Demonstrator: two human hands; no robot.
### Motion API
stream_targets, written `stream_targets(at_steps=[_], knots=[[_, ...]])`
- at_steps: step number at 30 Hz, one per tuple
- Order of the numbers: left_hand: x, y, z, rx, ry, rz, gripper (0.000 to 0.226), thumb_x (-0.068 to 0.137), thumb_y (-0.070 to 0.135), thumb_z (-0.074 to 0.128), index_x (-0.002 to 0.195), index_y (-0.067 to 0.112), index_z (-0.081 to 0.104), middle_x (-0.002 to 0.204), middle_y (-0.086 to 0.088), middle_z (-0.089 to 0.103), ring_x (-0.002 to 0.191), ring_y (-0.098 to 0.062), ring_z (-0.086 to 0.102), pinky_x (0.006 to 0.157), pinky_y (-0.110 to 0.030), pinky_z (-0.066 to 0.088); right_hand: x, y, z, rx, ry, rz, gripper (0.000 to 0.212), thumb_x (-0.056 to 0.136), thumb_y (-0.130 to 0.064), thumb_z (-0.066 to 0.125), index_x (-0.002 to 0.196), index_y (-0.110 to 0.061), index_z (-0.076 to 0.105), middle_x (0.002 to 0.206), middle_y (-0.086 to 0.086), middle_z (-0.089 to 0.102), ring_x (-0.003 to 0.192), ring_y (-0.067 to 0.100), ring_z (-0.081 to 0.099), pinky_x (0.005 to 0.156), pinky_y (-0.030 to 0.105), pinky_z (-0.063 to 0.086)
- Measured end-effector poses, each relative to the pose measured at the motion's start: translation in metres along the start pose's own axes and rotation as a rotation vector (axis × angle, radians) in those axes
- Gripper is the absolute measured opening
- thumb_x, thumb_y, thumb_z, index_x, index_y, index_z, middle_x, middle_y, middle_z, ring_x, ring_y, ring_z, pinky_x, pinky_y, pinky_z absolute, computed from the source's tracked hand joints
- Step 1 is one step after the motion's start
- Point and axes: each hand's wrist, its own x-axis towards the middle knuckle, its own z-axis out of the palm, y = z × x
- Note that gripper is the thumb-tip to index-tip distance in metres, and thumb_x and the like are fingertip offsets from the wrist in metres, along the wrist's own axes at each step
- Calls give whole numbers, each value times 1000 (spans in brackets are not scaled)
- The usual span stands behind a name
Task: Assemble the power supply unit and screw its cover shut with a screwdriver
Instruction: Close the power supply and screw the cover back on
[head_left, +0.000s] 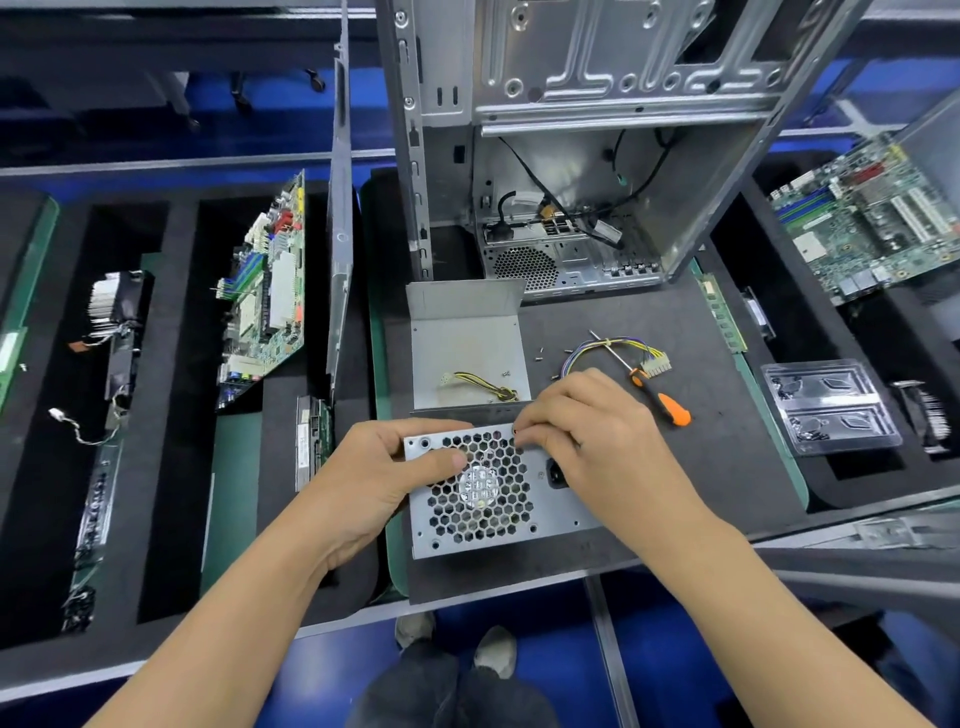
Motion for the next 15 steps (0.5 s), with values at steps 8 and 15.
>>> stream_targets(at_steps=[8, 15], knots=[[-1, 2, 1, -4, -6, -6, 38, 65, 21, 82, 103, 20, 80, 106, -13, 76, 98, -23, 74, 81, -24, 57, 1, -3, 2, -212, -67, -56, 16, 76, 6, 80, 82, -7, 72, 83, 5, 61, 78, 25, 53, 57, 41, 50], [1, 1, 0, -21, 8, -9, 36, 68, 16, 79, 104, 13, 79, 106, -16, 76, 97, -25, 74, 79, -24, 57, 2, 0, 3, -178, -29, -99, 20, 74, 8, 81, 79, -9, 73, 83, 2, 64, 74, 24, 55, 67, 33, 51]])
